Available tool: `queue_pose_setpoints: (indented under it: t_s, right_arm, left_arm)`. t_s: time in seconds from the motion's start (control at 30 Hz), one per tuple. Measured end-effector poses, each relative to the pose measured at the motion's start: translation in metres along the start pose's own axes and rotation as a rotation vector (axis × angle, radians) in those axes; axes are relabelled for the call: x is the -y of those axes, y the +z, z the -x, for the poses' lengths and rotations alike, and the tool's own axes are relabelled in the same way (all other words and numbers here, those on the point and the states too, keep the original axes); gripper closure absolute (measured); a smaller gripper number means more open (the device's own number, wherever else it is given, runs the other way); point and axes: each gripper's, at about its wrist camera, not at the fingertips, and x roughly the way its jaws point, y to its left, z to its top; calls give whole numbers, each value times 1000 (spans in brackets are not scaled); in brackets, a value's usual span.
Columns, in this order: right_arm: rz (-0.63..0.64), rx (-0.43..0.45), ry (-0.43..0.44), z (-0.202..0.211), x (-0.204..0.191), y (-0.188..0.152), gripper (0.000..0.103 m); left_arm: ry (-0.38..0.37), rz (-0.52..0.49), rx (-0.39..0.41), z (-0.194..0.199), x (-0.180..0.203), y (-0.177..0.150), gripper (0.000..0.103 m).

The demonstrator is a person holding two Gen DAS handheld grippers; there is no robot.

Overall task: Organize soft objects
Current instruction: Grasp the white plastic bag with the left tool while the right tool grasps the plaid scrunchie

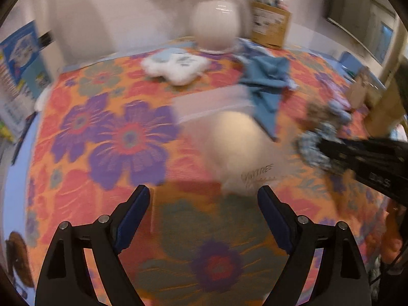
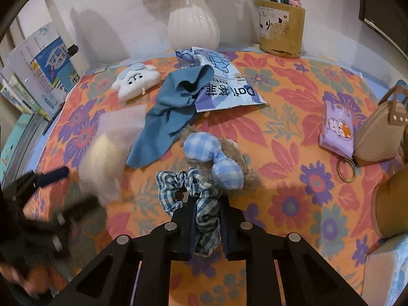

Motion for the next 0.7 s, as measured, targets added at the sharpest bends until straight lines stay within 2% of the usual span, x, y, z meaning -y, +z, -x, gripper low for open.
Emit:
queue_pose_setpoints:
  t_s: [0.07,0.17,0.23,0.3,0.33,0.37,0.43,0.53,0.6,0.63,0.67,0.7]
  right_arm:
    - [16,-7,25,4,4,-4,88]
    - [61,-14,20,11,9,-13,88]
    - [72,-40,31,12,15,-19,78]
    - [42,-49,55,16,26,-22,47]
    - [27,-36,64,20,31,-23,42]
    - [9,-19,68,24,35,-23,37]
    - [-25,-9,93,26,39,-21,37]
    - [-82,-16,142,22,40,-17,37]
    - [-113,-33,153,13,34,-18,37]
    - [-114,-31,135,10,30,-18,37]
    - [-89,-5,87,11,22,-19,37]
    - [-74,1,62,11,17,-19,41]
  left_arm:
    - [7,42,-3,5,-17,0,18]
    - [-53,71,2,15,-31,1,18]
    - [-137,66,-4,19,-30,3,18]
    - [-212,67,-14,21,-27,7,18]
    - [-227,67,-16,20,-21,12,18]
    - [-226,67,-8,19,-16,17,18]
    - [-200,69,-6,12,-9,26,18]
    - [-158,99,-43,-11,-3,38,18]
    - [-106,106,-62,-25,0,41,19]
    - [-79,103,-73,-33,3,41,26]
    - [-56,95,-66,-33,5,40,29]
    - [-21,76,-47,-32,9,39,39]
